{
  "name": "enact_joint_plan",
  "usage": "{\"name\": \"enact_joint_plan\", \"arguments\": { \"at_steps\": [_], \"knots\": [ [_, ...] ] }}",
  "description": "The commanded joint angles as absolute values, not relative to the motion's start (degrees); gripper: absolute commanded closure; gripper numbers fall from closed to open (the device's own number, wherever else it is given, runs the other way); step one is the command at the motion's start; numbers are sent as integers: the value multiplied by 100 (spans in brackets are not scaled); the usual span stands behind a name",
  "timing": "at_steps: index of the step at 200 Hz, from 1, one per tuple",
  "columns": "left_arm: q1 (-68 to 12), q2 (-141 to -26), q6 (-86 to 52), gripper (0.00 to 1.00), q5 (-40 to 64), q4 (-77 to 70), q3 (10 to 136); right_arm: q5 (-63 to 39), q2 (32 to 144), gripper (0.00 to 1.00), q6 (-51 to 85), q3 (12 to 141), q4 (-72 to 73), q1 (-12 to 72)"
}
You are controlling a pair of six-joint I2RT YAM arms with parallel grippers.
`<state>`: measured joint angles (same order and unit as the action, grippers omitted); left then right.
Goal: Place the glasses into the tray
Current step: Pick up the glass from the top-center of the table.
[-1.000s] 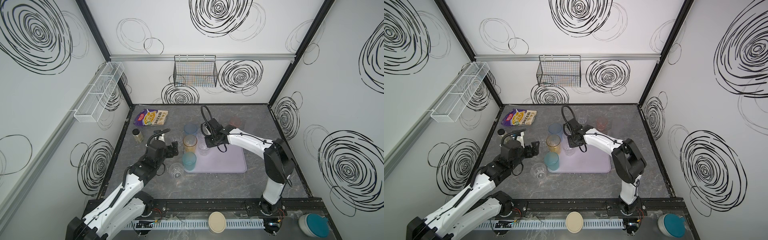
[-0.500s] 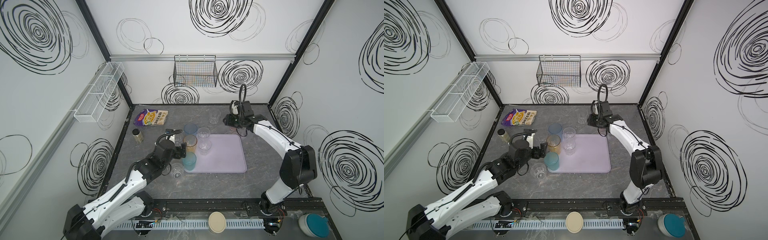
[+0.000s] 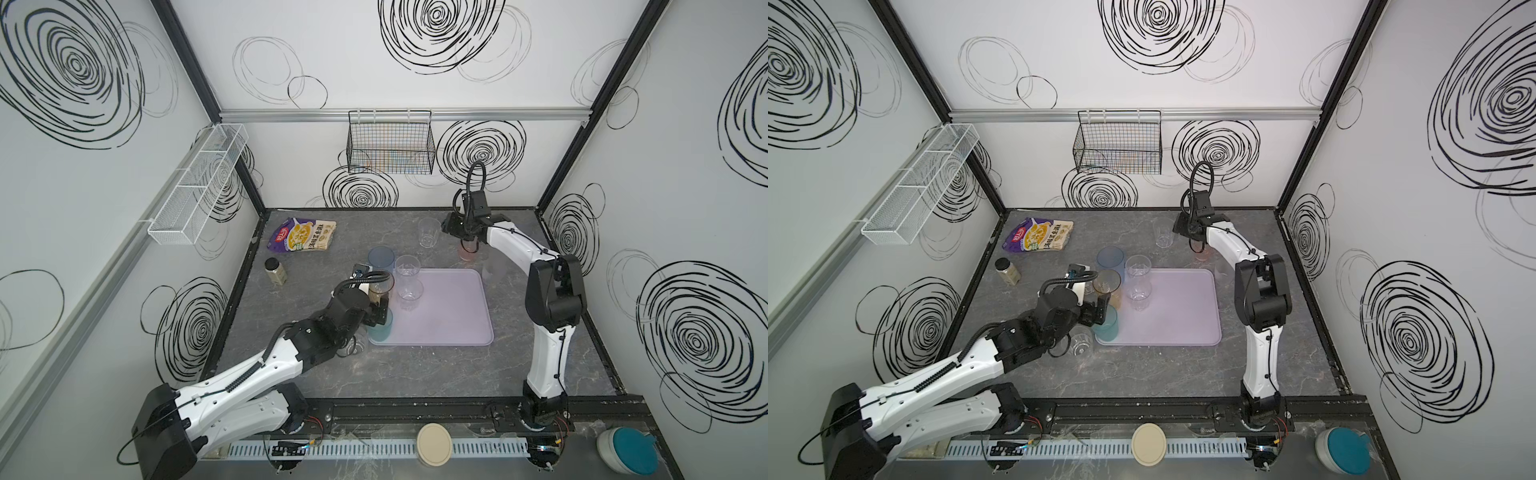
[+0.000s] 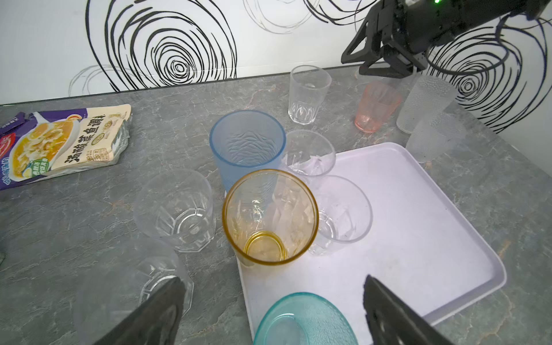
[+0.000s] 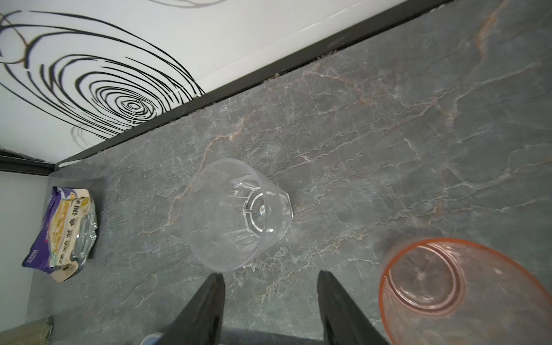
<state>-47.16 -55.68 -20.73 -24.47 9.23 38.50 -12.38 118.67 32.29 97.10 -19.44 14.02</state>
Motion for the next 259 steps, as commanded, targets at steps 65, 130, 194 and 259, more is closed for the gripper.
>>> {"name": "enact_joint_plan", "arguments": {
  "at_steps": [65, 130, 194, 259],
  "knots": [
    [-4608, -5478, -1955, 4, -2678, 635, 3692, -1208, 12907, 48, 3111, 10689, -2211, 1414],
    [-4504, -5436, -2002, 4, -2796, 593, 3583, -801, 13164, 68, 2936, 11049, -2496, 1522],
    [-4407, -5293, -2087, 4, -2713, 598, 3499, -470, 12610, 87, 2996, 10557, -2325, 1721],
    [-4402, -5158, -2109, 4, -2888, 639, 3454, -341, 11775, 91, 2903, 10198, -2408, 1927]
  ]
}}
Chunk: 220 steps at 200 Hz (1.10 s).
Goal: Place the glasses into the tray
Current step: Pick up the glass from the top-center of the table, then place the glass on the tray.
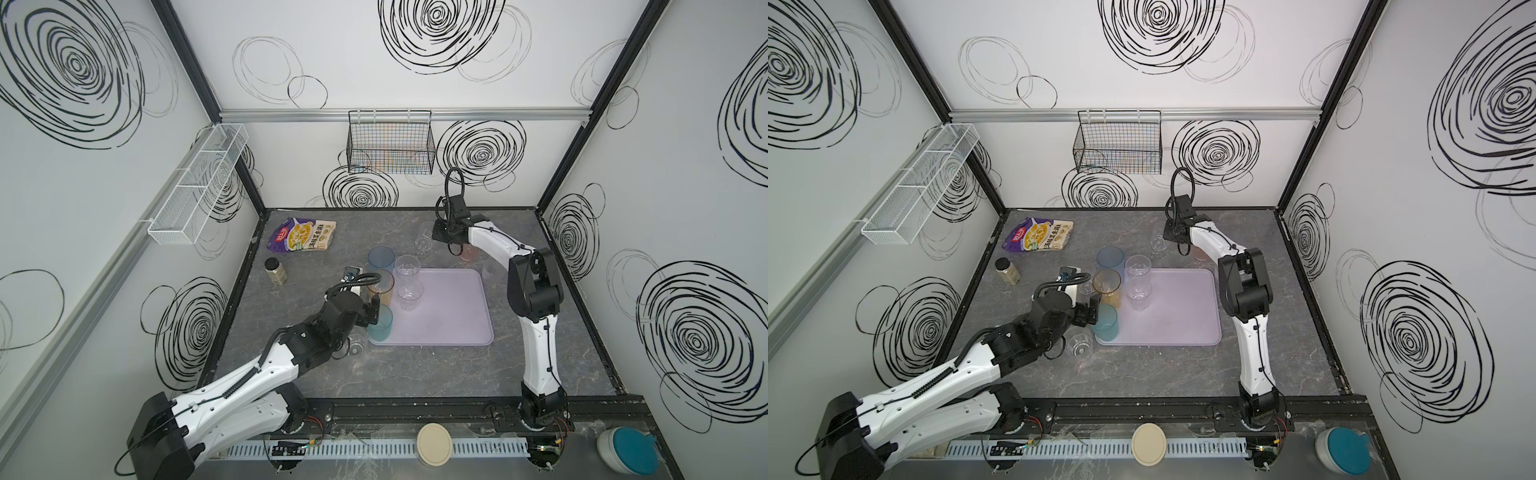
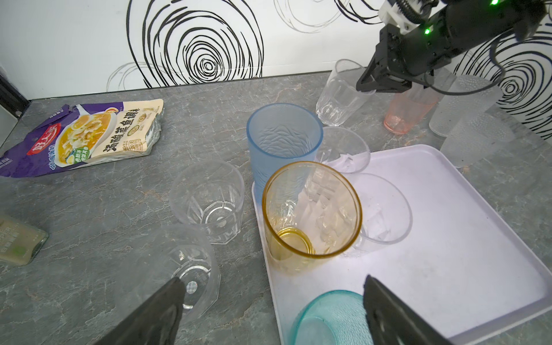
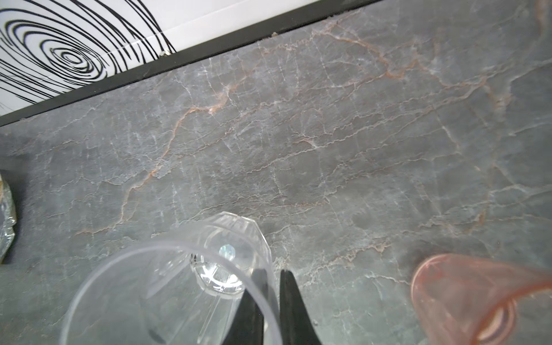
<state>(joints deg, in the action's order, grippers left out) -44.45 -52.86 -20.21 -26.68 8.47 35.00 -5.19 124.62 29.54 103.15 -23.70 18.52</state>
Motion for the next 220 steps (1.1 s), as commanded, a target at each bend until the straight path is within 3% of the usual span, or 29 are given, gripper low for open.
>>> {"name": "enact_joint_plan", "arguments": {
  "at_steps": [1, 36, 85, 124, 220],
  "knots": [
    [-4403, -5159, -2109, 4, -2894, 636, 3454, -337, 11758, 91, 2902, 10188, -2413, 1926],
    [-4298, -4947, -2168, 4, -2938, 745, 3492, -158, 10835, 92, 2837, 9555, -2503, 2062],
    [-3281, -4720, -2427, 4, -1843, 1345, 3694, 320, 9244, 92, 2661, 7904, -2840, 2432],
    [-2983, -4378, -2426, 4, -1644, 1476, 3581, 388, 8210, 92, 2601, 6744, -3380, 2817],
    [-3479, -4399, -2741, 4, -1981, 1455, 3354, 640, 8279, 93, 3813, 5967, -3906, 4742]
  ]
}}
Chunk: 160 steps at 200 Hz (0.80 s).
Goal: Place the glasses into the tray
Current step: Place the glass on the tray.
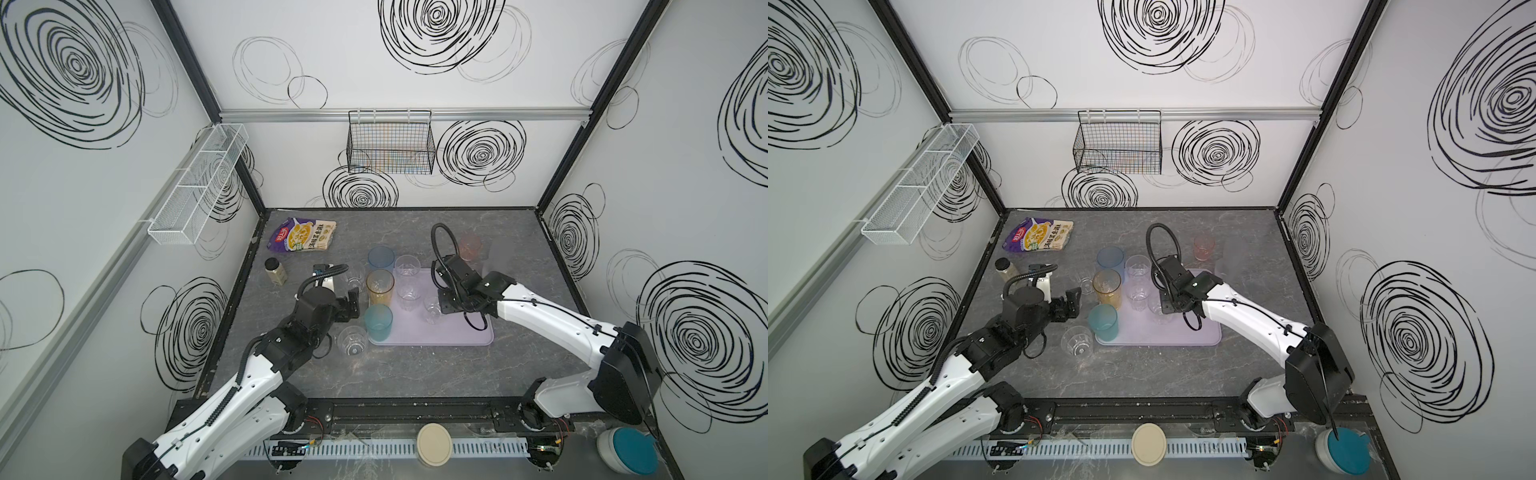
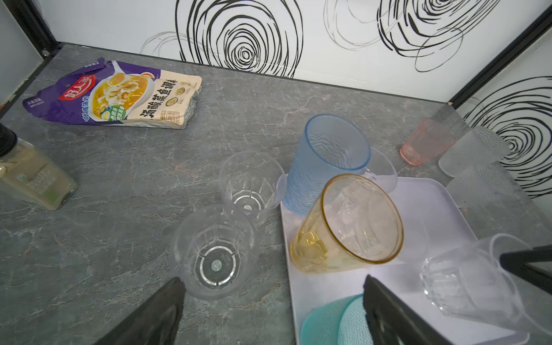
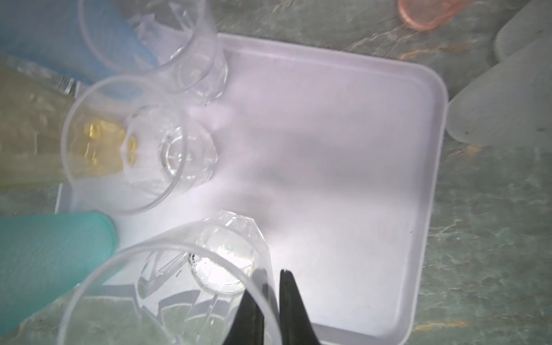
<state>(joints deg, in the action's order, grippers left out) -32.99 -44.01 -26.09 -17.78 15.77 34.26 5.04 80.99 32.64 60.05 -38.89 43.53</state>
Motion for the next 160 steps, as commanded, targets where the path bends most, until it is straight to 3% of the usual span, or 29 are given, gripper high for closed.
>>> {"name": "enact_joint_plan", "arguments": {
  "at_steps": [1, 49, 160],
  "knots": [
    [-3489, -4405, -2746, 4, -1984, 1448, 3351, 641, 8301, 94, 3827, 5967, -3909, 4757],
    [-3870, -4517, -2930, 4, -2195, 1301, 3200, 582, 8865, 94, 4010, 6134, -3647, 5246],
    [-3938, -4514, -2786, 4, -2348, 1304, 3192, 638, 9284, 94, 3971, 6214, -3397, 5282]
  ]
}}
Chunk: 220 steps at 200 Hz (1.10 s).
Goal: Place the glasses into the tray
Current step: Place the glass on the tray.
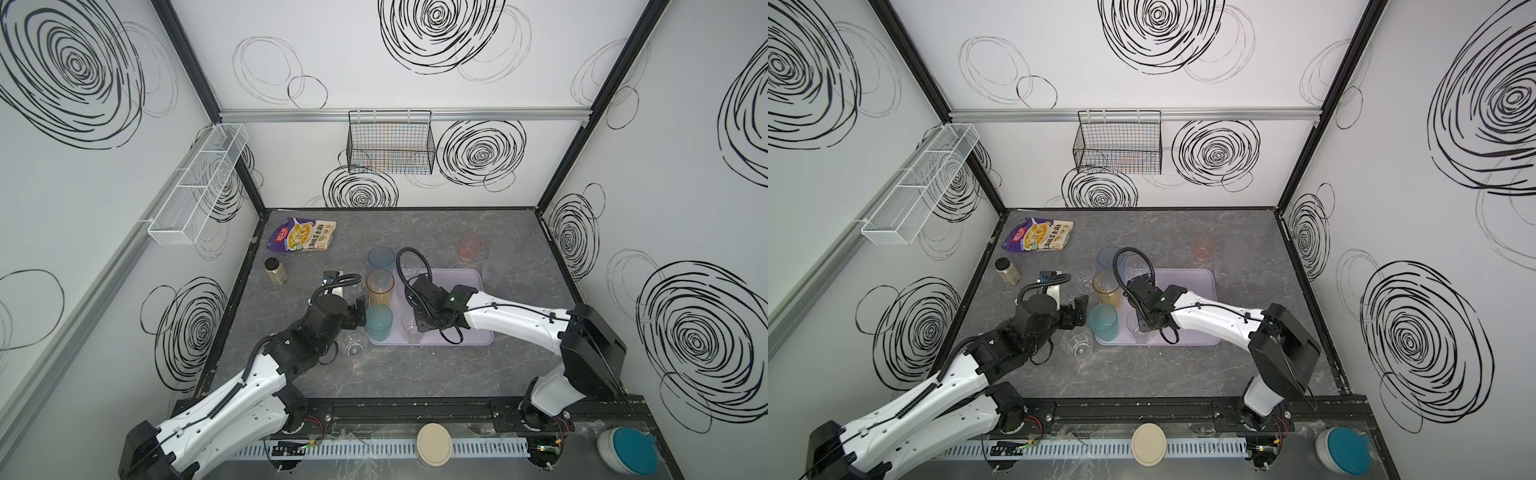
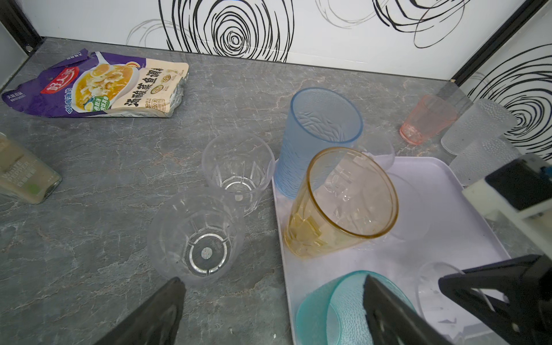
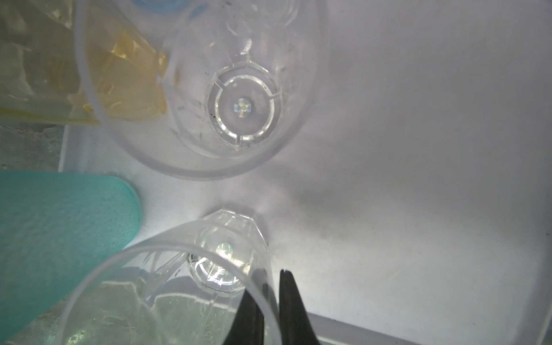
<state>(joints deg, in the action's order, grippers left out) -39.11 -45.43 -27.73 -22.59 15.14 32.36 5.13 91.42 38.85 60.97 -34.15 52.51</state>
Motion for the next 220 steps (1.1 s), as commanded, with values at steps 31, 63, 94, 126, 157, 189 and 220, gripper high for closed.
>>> {"name": "enact_joint_plan", "arguments": {
  "at_steps": [31, 63, 94, 126, 157, 189, 220],
  "knots": [
    [-3938, -4448, -2781, 4, -2449, 1344, 3157, 584, 9316, 92, 3948, 6196, -3356, 5267],
    [-3938, -4412, -2778, 4, -2447, 1365, 3164, 482, 9318, 86, 3948, 6198, -3351, 5270],
    [-3940, -4421, -2797, 4, -2385, 1386, 3200, 309, 9210, 72, 3813, 6282, -3414, 5236],
    [-3933, -4436, -2735, 4, -2459, 1617, 3406, 36, 8877, 66, 3710, 6357, -3509, 5001],
    [-3576, -4424, -2757, 4, -1980, 2030, 3832, -106, 8518, 60, 3504, 6768, -3835, 4908],
    [-2427, -4401, -2285, 4, -1636, 2603, 4433, -300, 8604, 57, 3117, 7427, -3981, 5188],
    [-1724, -4329, -2243, 4, -1472, 3010, 4729, 35, 9093, 57, 3002, 8174, -4115, 5895]
  ]
}}
